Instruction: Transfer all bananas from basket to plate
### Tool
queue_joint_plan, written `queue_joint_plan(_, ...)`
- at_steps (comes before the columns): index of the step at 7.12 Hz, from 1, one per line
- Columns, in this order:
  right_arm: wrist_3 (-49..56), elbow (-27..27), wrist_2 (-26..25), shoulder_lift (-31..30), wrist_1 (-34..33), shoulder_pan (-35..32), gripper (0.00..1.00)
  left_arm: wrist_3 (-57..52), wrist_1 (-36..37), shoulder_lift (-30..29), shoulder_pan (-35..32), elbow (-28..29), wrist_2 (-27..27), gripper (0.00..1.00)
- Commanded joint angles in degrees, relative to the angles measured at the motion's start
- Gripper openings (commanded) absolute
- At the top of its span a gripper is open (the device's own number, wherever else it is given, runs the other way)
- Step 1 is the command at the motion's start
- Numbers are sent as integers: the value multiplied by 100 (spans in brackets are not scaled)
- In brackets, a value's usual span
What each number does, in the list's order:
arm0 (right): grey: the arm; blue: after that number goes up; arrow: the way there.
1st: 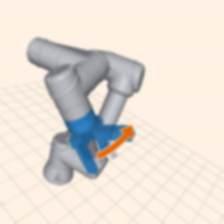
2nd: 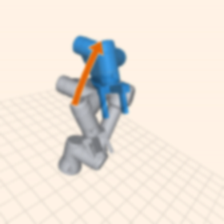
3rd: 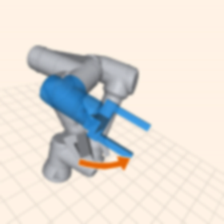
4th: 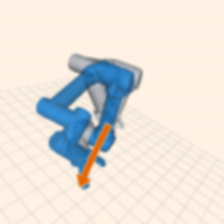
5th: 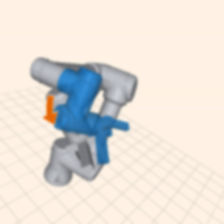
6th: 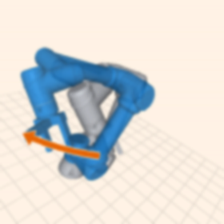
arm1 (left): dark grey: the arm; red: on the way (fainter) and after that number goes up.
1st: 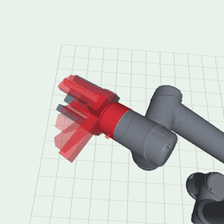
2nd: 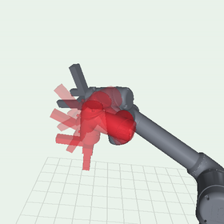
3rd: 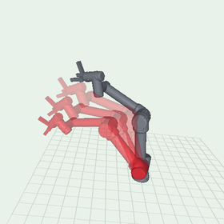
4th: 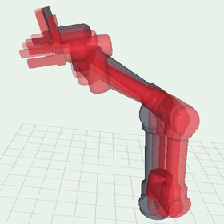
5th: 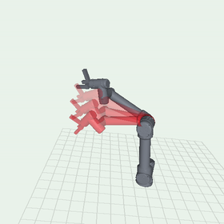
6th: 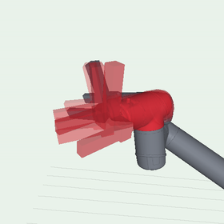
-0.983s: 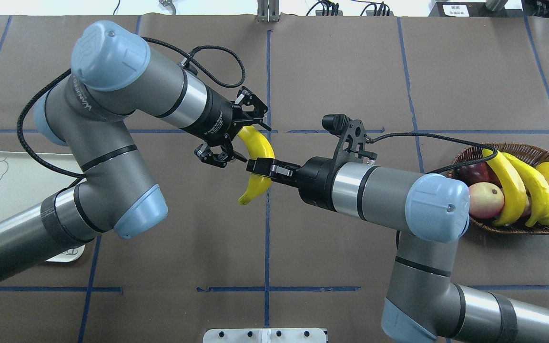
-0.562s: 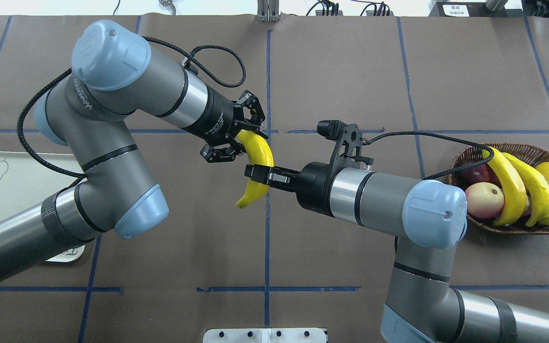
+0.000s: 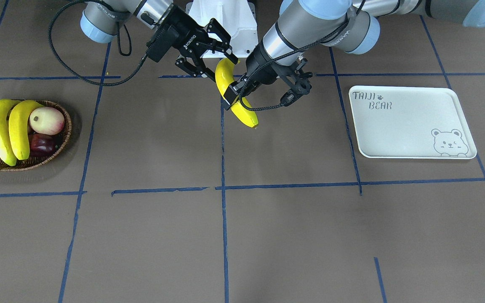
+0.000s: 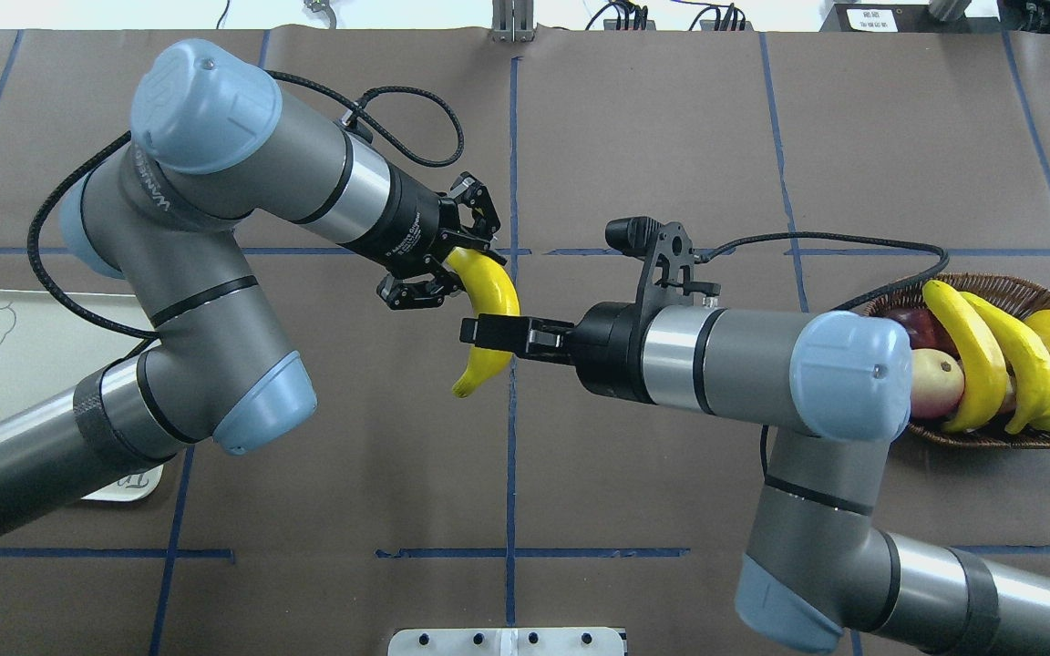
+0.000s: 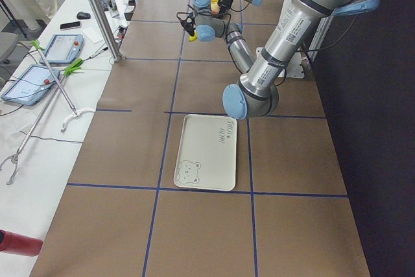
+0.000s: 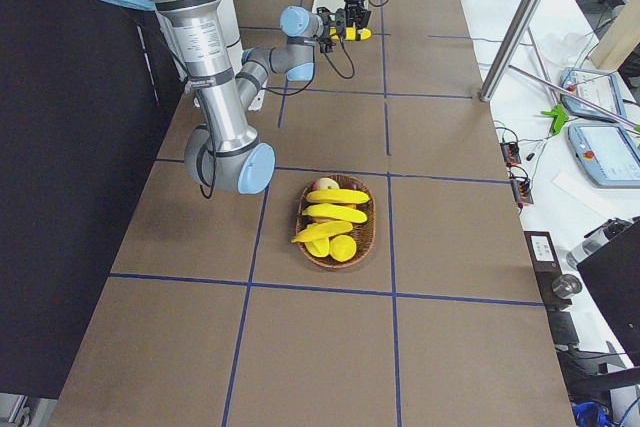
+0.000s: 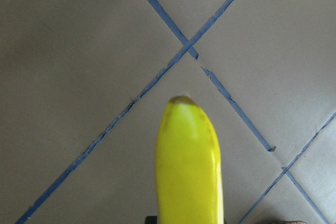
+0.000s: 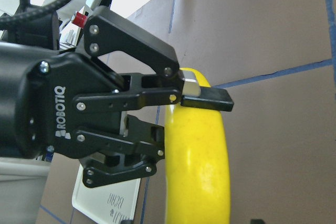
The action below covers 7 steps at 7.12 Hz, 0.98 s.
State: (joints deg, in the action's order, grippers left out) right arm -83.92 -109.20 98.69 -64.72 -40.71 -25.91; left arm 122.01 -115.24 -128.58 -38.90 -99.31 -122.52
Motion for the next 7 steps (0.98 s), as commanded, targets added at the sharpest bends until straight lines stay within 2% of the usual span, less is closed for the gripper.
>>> queue_joint_plan(1, -10, -13, 1612, -49, -365, -859, 100, -63, -16, 244, -74, 0, 0, 0)
queue_joint_plan(3, 59, 56, 2624, -94, -1354, -1685, 100, -780, 10, 953, -406, -202, -70, 0)
queue_joint_plan(5, 1362, 57, 3083, -382, -2636, -2310, 100, -1807, 37, 1735, -906, -307, -489, 0)
queue_joint_plan(7, 3241, -4, 3358, -890, -3712, -2969, 100, -3158, 19, 2893, -1294, -588, -659, 0)
